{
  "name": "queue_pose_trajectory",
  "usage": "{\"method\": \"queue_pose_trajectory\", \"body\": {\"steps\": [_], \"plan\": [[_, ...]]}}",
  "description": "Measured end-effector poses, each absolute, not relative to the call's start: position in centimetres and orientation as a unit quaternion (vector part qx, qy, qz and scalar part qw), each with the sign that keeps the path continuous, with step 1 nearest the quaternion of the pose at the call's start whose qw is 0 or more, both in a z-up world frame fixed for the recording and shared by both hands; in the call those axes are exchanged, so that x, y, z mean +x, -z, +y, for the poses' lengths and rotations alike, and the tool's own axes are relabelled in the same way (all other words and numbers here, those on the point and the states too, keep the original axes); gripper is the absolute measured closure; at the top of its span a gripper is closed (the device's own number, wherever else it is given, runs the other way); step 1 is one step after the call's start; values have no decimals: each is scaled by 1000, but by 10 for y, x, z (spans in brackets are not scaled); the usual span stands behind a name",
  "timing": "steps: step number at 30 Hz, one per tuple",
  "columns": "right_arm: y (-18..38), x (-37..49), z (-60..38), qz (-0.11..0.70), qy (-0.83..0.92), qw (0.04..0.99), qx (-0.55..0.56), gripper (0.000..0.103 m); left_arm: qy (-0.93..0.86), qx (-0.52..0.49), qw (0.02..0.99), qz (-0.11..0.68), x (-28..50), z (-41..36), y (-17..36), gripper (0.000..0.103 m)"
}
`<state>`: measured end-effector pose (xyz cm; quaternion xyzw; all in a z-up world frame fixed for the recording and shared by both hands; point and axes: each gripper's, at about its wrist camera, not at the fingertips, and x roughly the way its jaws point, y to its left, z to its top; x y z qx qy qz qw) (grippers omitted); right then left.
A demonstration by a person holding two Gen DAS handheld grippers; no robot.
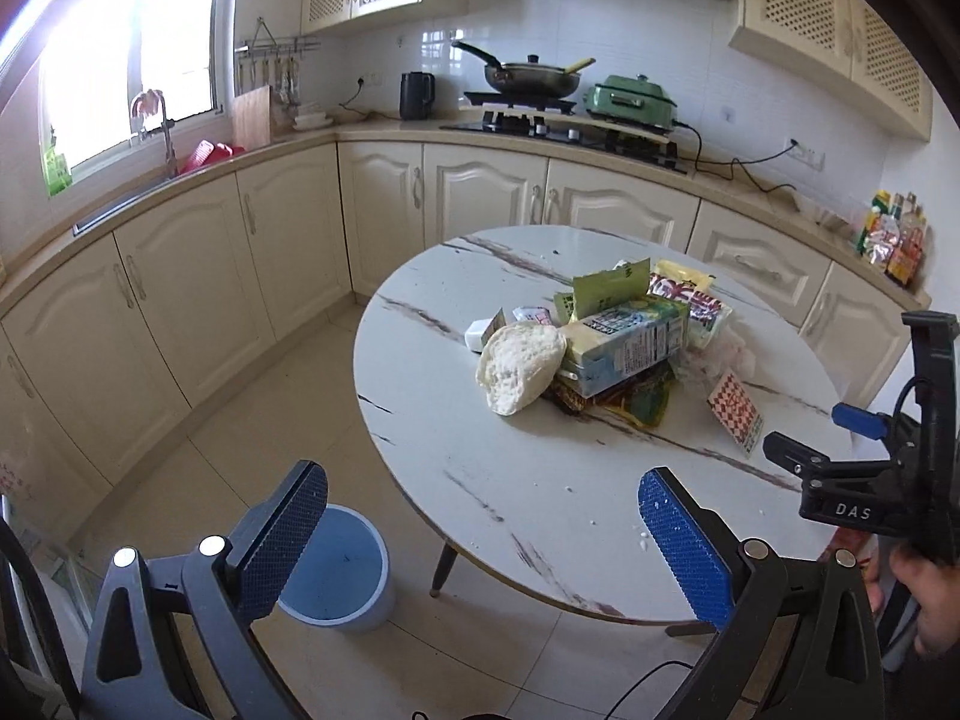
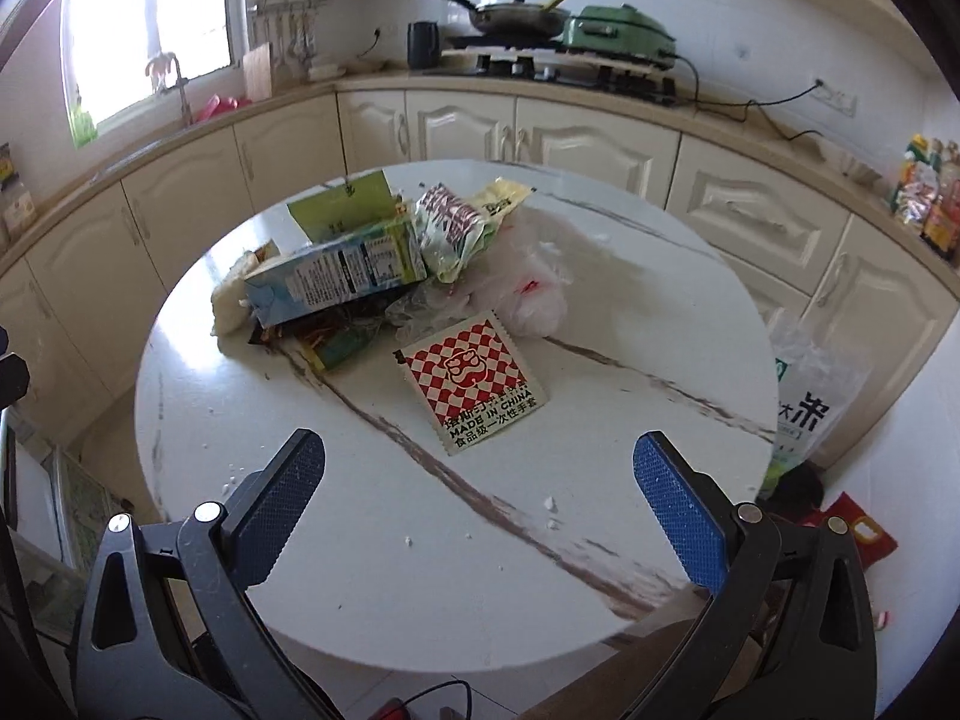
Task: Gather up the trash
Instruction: 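Grasp the red-checkered paper with the right gripper while the left gripper grasps the bread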
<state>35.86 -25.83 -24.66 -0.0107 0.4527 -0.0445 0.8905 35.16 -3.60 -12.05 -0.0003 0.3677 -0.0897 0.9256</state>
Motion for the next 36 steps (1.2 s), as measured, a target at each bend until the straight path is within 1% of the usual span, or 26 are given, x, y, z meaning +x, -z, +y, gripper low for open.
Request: {"method": "queue_pose_trajectory", "body": {"steps": [4, 6, 8, 10, 12, 14, 15, 17, 18, 19, 20, 22, 26, 29, 30, 31, 32, 33, 34, 35, 36], "plan": [[270, 394, -266, 486, 26, 873, -25, 1, 95, 6, 917, 387, 411, -33, 132, 1], [278, 406, -270, 499, 22, 866, -31, 8, 103, 3, 912, 397, 435, -32, 139, 1], [284, 413, -274, 504, 12, 863, -30, 18, 104, 5, 907, 409, 462, -32, 146, 1], [287, 418, -275, 508, 3, 861, -29, 20, 100, 15, 904, 416, 495, -37, 155, 1], [290, 421, -278, 511, -3, 859, -30, 25, 96, 26, 902, 420, 517, -42, 163, 1], [292, 421, -283, 512, -17, 858, -21, 45, 87, 38, 900, 426, 543, -46, 170, 1], [292, 420, -286, 509, -23, 860, -14, 46, 84, 44, 900, 425, 552, -49, 172, 1], [291, 418, -290, 507, -23, 861, -17, 57, 85, 45, 900, 425, 567, -52, 176, 1], [291, 418, -293, 505, -27, 862, -12, 60, 88, 43, 899, 427, 575, -54, 178, 1], [290, 417, -296, 503, -33, 863, -6, 71, 94, 39, 899, 427, 583, -55, 180, 1], [290, 418, -300, 503, -37, 863, -1, 74, 99, 36, 897, 429, 591, -57, 183, 1], [290, 419, -306, 501, -37, 865, 5, 75, 98, 33, 895, 433, 600, -58, 188, 3], [289, 416, -316, 495, -41, 867, 24, 82, 110, 33, 894, 433, 616, -64, 198, 6], [286, 409, -322, 491, -40, 869, 42, 82, 121, 29, 897, 424, 612, -61, 198, 13], [285, 407, -325, 489, -37, 870, 47, 82, 125, 26, 898, 421, 608, -60, 198, 19], [284, 405, -328, 486, -33, 872, 51, 79, 128, 24, 899, 418, 606, -57, 199, 23], [284, 404, -329, 485, -33, 872, 54, 73, 131, 25, 900, 416, 605, -57, 200, 26], [283, 403, -332, 482, -31, 874, 59, 69, 134, 27, 900, 413, 605, -57, 201, 33], [282, 402, -333, 477, -29, 876, 63, 62, 140, 27, 900, 412, 600, -55, 202, 39], [281, 400, -335, 473, -30, 878, 66, 59, 147, 24, 900, 410, 597, -54, 202, 44], [279, 399, -336, 467, -31, 881, 70, 59, 154, 19, 899, 410, 597, -53, 203, 52]]}}
